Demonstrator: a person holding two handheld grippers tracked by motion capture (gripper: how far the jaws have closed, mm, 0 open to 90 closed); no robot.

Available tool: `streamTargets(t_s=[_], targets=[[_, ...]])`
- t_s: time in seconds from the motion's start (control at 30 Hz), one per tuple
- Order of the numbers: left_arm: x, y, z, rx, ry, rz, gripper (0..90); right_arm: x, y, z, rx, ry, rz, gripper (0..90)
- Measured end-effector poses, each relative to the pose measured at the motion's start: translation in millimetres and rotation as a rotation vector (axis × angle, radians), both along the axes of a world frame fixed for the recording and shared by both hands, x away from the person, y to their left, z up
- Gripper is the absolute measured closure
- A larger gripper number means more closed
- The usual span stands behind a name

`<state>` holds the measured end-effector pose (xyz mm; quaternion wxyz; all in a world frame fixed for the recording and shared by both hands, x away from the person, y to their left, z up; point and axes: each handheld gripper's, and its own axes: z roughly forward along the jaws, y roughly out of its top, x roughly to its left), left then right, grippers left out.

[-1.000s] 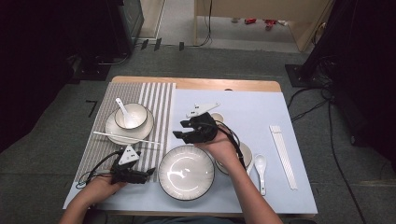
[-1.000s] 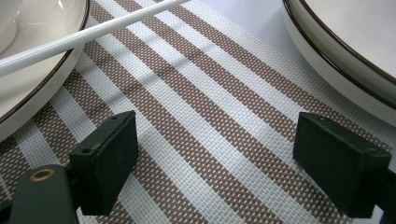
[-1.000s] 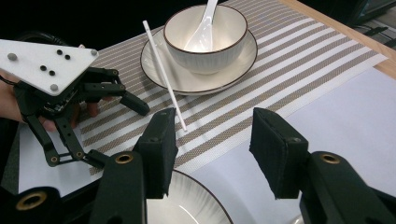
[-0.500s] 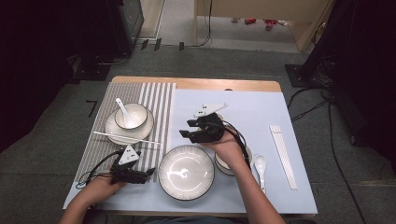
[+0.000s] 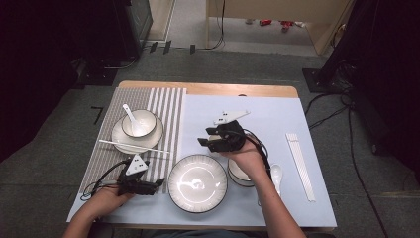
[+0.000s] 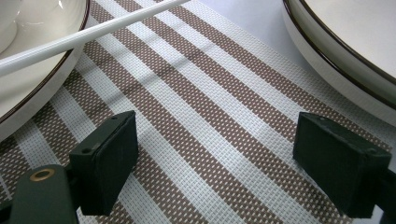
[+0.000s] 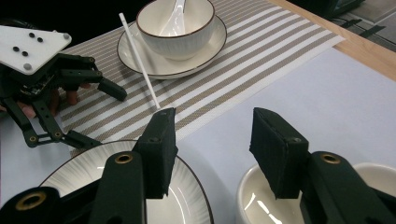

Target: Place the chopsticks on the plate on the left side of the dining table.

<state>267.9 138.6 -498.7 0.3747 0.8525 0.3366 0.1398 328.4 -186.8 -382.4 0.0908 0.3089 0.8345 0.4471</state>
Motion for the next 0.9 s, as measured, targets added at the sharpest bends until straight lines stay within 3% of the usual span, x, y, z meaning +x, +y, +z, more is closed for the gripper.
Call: streamTargets(t_s=[0.9], targets=[[0.0,0.0,0.0,0.001,0.000,0.000,14.6,-3.3,-36.9,-1.2,0.008,-0.007,-0.071,50.0]])
